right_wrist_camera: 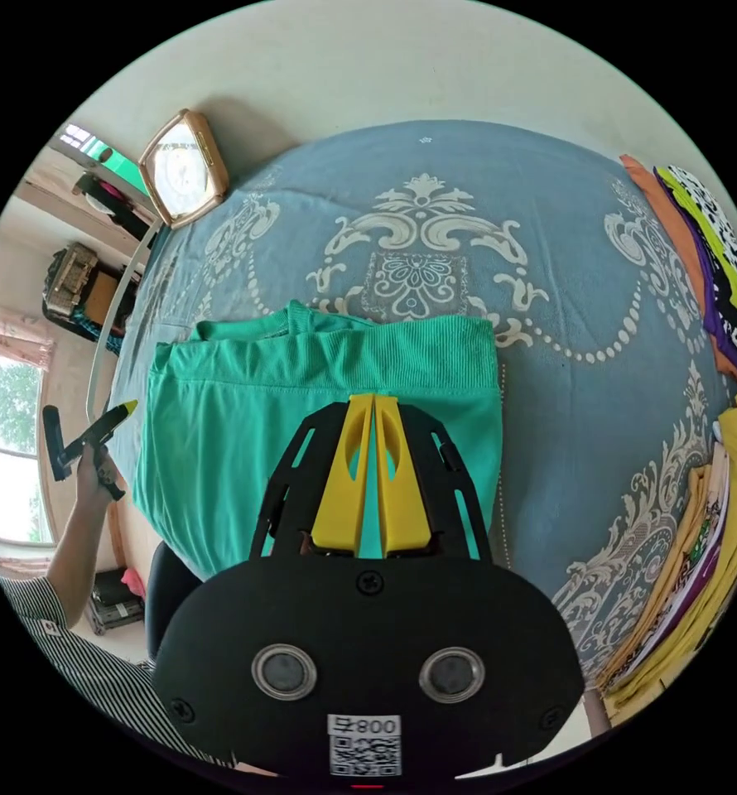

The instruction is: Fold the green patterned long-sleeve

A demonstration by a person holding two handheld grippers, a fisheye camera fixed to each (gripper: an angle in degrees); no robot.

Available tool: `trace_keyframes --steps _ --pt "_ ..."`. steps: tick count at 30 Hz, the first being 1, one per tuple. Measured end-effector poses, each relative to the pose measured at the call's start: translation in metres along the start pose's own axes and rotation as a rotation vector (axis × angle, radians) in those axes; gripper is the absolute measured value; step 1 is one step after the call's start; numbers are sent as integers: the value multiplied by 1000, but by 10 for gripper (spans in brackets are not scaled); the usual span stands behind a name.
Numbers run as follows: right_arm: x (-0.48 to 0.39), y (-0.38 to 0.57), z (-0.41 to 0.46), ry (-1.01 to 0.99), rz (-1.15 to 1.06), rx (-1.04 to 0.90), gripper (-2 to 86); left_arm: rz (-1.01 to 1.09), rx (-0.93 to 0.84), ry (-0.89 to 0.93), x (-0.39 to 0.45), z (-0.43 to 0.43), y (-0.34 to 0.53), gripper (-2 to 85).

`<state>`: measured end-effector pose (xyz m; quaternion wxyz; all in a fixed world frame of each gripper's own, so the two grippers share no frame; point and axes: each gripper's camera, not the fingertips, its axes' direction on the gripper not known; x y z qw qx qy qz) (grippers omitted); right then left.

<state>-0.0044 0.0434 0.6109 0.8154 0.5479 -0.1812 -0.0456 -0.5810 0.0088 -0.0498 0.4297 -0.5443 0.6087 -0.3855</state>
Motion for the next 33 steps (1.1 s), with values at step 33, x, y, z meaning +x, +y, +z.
trace_keyframes --steps 33 --pt "169 265 -119 -328 328 -35 26 -318 -133 286 -44 -124 75 21"
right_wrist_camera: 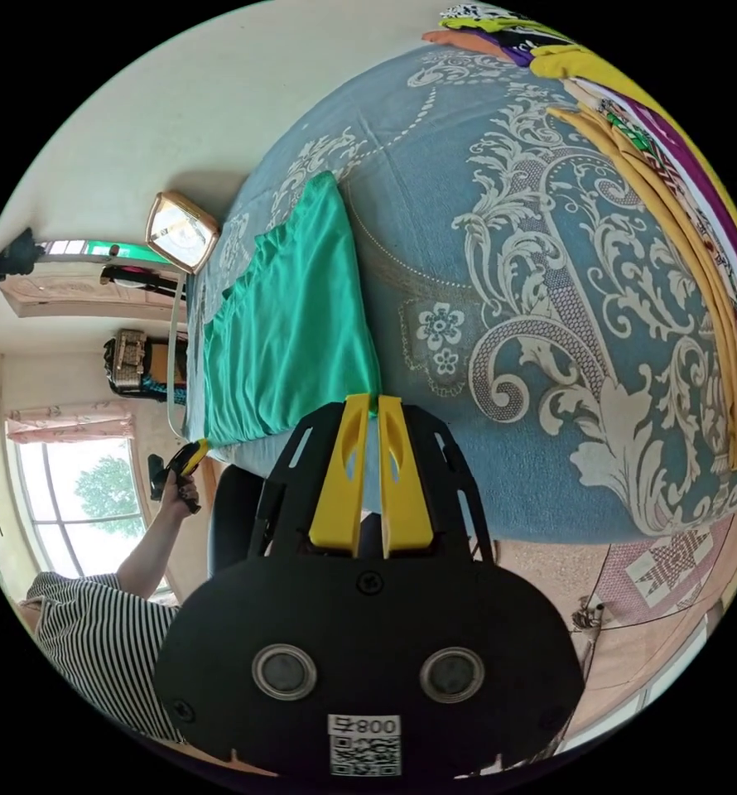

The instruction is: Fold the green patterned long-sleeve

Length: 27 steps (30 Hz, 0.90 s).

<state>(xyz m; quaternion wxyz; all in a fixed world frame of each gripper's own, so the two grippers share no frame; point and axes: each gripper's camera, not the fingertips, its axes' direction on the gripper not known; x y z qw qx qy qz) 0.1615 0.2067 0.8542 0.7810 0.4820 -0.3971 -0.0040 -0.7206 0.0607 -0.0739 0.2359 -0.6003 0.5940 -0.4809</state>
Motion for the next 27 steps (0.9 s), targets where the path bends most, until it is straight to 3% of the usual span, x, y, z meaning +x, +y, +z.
trace_keyframes --steps 7,11,16,18,22,27 --pt "11 7 -57 -96 -53 47 7 46 78 30 50 -29 9 9" --pt "29 4 -43 -68 0 -37 6 -25 15 15 69 8 14 14" --pt "50 8 -48 -151 59 -11 6 -42 101 -7 120 18 40 25" --pt "52 10 -54 -169 55 -4 6 43 125 -86 170 18 55 30" --pt "46 11 -71 -219 21 37 6 259 117 -68 276 50 78 44" --pt "28 10 -90 -266 -47 75 6 726 -158 52 495 198 125 66"
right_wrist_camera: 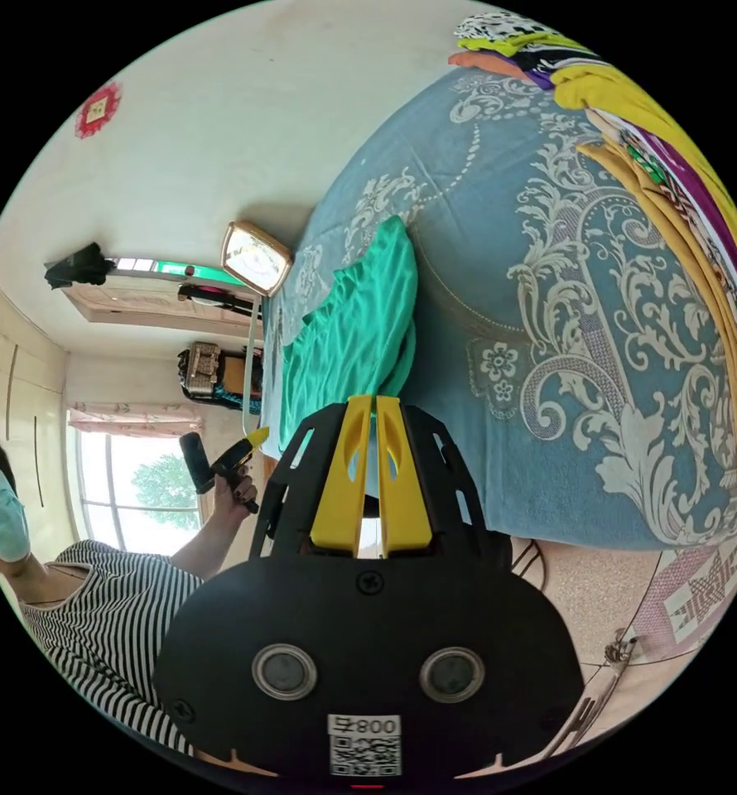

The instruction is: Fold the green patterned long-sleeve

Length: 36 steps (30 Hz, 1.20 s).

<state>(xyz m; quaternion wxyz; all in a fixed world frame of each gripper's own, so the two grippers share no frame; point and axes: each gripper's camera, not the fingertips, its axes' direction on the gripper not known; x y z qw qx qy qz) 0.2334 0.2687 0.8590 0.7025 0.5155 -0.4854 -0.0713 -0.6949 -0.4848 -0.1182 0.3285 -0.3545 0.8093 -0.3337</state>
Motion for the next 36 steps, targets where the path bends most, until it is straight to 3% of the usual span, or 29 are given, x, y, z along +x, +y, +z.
trace_keyframes --steps 3,7,12,18,24,36 --pt "-12 -4 -7 -34 -44 15 6 246 -97 17 108 86 -58 74" --pt "-22 -14 -10 -80 -93 25 6 423 -184 -18 203 165 -106 87" --pt "-25 -28 1 -101 -138 -21 6 562 -273 -276 290 251 -144 59" --pt "-7 -53 -6 -138 -163 6 5 410 -197 -235 312 266 -177 24" --pt "60 -110 -1 -219 -29 70 25 208 -127 -106 304 270 -203 18" --pt "113 -226 93 -220 106 -24 84 239 -175 -77 343 325 -229 16"
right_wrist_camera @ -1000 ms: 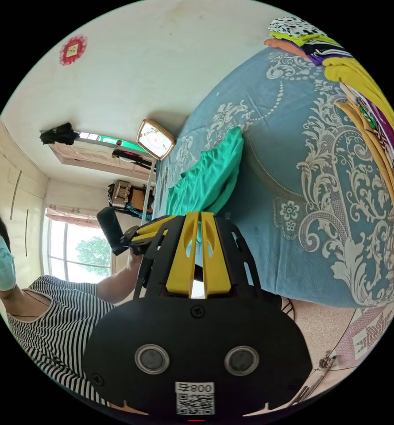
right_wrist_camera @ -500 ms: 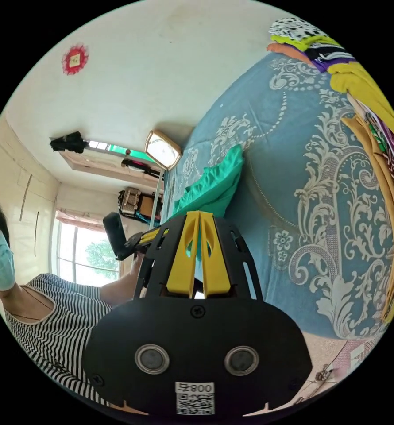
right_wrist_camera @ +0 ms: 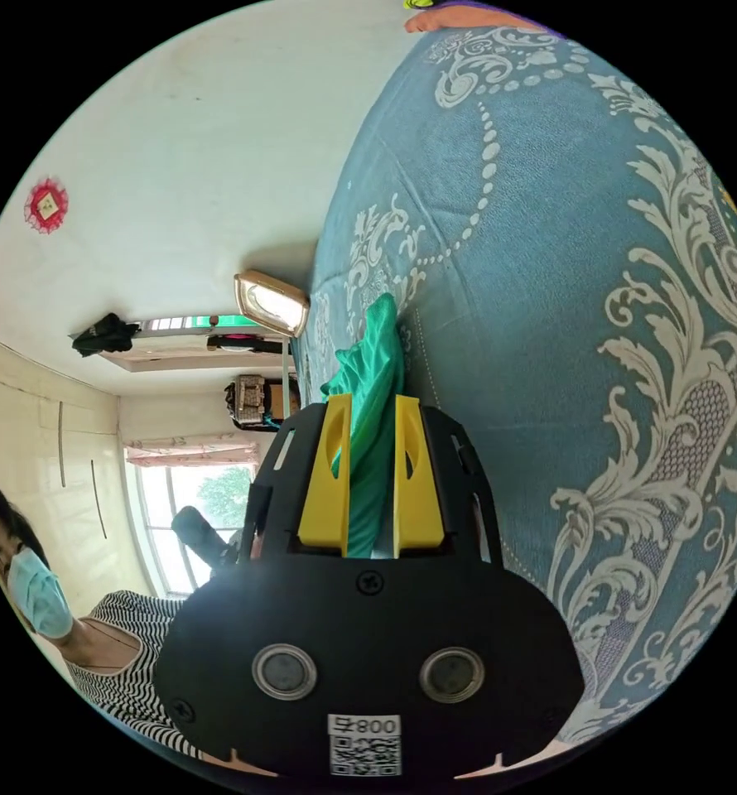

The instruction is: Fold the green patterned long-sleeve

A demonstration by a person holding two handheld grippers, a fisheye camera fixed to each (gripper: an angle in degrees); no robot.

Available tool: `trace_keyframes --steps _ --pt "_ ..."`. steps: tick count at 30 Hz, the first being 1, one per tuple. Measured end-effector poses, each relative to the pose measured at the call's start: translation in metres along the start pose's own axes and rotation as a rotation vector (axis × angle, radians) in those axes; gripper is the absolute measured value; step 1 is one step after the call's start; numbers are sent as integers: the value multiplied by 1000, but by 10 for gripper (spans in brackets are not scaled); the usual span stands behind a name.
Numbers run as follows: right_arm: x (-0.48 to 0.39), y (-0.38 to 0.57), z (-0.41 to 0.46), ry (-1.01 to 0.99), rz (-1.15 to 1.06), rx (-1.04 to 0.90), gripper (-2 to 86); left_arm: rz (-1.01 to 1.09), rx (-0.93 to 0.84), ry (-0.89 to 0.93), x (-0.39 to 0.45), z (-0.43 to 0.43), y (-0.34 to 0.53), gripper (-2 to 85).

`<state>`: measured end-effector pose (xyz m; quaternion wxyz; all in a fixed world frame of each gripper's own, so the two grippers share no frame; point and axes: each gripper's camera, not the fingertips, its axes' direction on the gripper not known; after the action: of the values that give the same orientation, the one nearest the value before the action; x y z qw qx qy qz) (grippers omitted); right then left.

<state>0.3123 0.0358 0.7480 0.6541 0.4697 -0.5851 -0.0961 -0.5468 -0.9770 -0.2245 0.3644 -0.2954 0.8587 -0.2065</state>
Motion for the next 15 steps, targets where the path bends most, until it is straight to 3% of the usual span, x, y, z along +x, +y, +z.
trace_keyframes --steps 15 --pt "37 -77 91 29 76 -82 77 65 -52 39 7 24 -3 15"
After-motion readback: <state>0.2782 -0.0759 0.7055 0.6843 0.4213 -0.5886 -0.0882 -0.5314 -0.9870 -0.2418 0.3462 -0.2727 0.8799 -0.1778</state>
